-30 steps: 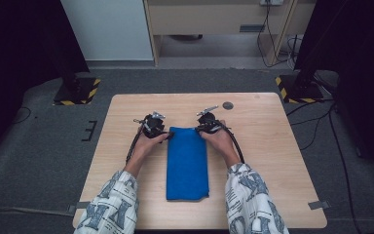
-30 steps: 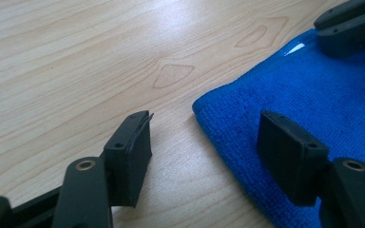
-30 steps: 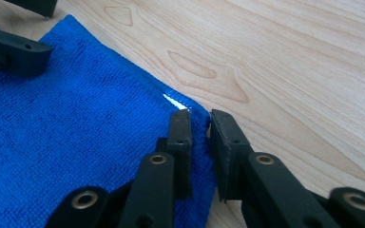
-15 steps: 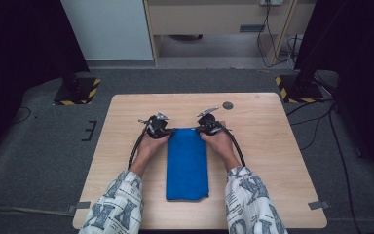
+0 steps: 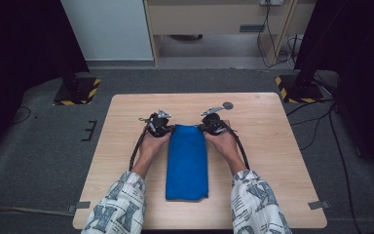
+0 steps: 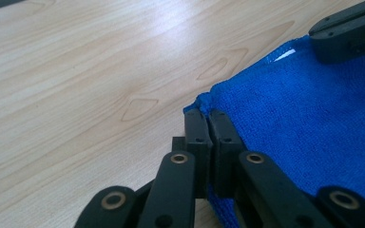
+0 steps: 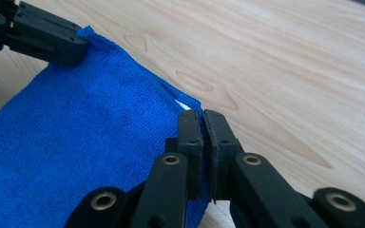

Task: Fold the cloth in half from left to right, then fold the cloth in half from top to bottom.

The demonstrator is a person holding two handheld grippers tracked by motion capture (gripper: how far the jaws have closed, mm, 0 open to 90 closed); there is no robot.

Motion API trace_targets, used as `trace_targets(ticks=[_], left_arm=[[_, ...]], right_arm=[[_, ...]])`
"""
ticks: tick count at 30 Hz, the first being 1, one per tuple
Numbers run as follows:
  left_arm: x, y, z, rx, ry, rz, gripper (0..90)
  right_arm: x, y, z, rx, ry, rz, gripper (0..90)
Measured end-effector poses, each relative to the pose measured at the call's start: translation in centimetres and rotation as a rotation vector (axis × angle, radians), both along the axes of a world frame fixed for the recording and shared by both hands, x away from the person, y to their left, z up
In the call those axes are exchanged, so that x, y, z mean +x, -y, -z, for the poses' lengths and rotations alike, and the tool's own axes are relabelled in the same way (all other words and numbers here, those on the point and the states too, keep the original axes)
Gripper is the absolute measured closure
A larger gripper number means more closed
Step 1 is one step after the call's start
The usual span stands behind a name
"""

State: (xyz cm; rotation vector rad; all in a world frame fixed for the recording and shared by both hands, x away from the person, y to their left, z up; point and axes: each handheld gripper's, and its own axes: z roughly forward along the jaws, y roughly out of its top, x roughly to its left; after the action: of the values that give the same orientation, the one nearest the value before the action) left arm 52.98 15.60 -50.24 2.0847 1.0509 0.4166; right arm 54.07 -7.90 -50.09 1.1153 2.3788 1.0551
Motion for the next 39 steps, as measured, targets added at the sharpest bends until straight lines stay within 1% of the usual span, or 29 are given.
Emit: trace_targets(ticks=[1, 6, 9, 11, 15, 18, 21, 26, 32, 34, 37, 39], left_arm=[[-0.1, 0.1, -0.3, -0.003, 0.006, 0.001, 87.9], [-0.2, 0.1, -1.1, -0.011, 0.025, -0.005, 88.0], [-0.3, 0.1, -1.6, -0.007, 0.036, -0.006, 88.2], [-0.3, 0.0, -1.9, -0.015, 0.046, -0.011, 88.2], [-0.3, -0.2, -2.1, -0.020, 0.046, -0.013, 88.2], [-0.3, -0.3, -2.1, -0.017, 0.047, -0.017, 88.2], [-0.3, -0.3, -2.3, -0.021, 0.056, -0.024, 88.3], [-0.4, -0.6, -2.7, -0.036, 0.066, -0.030, 88.3], [-0.5, -0.8, -3.1, -0.039, 0.072, -0.030, 88.3], [-0.8, -0.9, -3.5, -0.045, 0.081, -0.028, 88.3], [-1.1, -0.9, -3.9, -0.044, 0.088, -0.019, 88.3], [-1.3, -0.9, -4.1, -0.042, 0.092, -0.017, 88.3]], right_arm=[[-0.1, 0.1, -0.5, 0.003, 0.005, 0.001, 86.8], [0.0, 0.3, -1.5, 0.013, 0.018, 0.005, 86.8], [0.0, 0.3, -2.0, 0.010, 0.025, 0.002, 86.8], [0.1, 0.2, -2.3, 0.012, 0.031, 0.001, 86.8], [0.2, 0.1, -2.9, 0.015, 0.039, -0.004, 86.8], [0.1, 0.0, -3.2, 0.012, 0.046, -0.010, 86.7], [0.1, -0.2, -3.3, 0.009, 0.053, -0.011, 86.8], [0.2, -0.2, -3.8, 0.018, 0.061, -0.012, 86.8], [0.1, -0.3, -4.2, 0.024, 0.069, -0.015, 86.8], [-0.1, -0.3, -4.4, 0.026, 0.075, -0.016, 86.7], [-0.4, -0.2, -4.7, 0.028, 0.081, -0.015, 86.7], [-0.7, -0.2, -4.9, 0.028, 0.093, -0.020, 86.7]])
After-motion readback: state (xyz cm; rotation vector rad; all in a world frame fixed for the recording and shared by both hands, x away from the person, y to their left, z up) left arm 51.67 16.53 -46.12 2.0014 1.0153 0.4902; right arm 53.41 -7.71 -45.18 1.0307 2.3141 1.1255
